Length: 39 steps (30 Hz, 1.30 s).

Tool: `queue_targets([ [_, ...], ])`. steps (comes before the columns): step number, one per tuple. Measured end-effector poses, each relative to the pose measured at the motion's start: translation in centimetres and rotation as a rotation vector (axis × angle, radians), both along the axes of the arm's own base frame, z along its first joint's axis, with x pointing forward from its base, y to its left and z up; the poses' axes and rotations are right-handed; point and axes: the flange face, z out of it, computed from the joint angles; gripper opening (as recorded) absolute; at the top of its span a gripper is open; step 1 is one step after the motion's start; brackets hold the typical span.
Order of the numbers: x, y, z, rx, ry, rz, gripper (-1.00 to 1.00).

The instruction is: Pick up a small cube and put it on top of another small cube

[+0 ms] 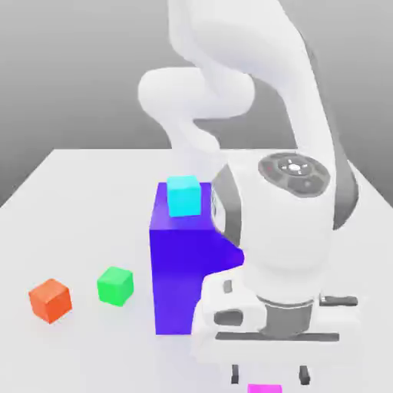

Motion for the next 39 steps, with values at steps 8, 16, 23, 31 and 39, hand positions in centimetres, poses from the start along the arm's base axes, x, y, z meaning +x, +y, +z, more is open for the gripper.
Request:
queue_targets([
  [8,-0.1,0.0,-2.7,0.0,0.001,0.001,-1.0],
  [16,0.2,-1.6,4.9,0.009,-0.024,-0.059,-1.0],
  [23,-5.9,-12.4,8.1,0.012,-0.023,-0.527,-1.0],
  [31,-17.1,-22.3,9.5,0.005,-0.013,-1.119,-1.0],
  [39,-25.7,-25.5,7.2,-0.001,-0.001,-1.514,-1.0],
])
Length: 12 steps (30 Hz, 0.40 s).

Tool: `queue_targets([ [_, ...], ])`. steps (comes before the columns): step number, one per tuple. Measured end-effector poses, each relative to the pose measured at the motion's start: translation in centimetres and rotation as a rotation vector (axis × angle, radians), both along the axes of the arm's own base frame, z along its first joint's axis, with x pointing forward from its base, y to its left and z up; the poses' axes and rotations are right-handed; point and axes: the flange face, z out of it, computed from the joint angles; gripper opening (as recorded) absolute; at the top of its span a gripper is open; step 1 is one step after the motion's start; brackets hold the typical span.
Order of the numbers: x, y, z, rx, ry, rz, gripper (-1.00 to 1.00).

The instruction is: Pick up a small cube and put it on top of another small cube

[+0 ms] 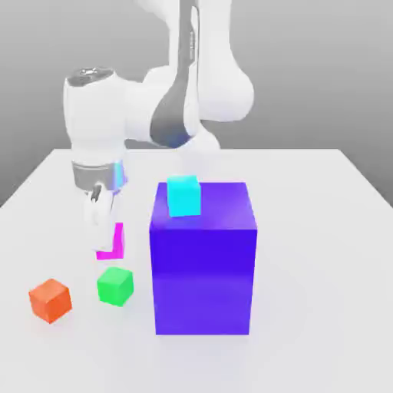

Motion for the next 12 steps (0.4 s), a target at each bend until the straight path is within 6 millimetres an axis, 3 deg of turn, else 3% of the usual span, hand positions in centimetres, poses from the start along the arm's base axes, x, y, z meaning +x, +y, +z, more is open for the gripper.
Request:
queue_targets([
  [5,-0.1,0.1,-3.9,0.002,0.0,-0.003,-1.0],
  [6,-0.2,0.1,-4.5,0.002,-0.001,-0.005,1.0],
  [12,-0.3,0.0,-4.9,0.003,0.0,-0.009,1.0],
])
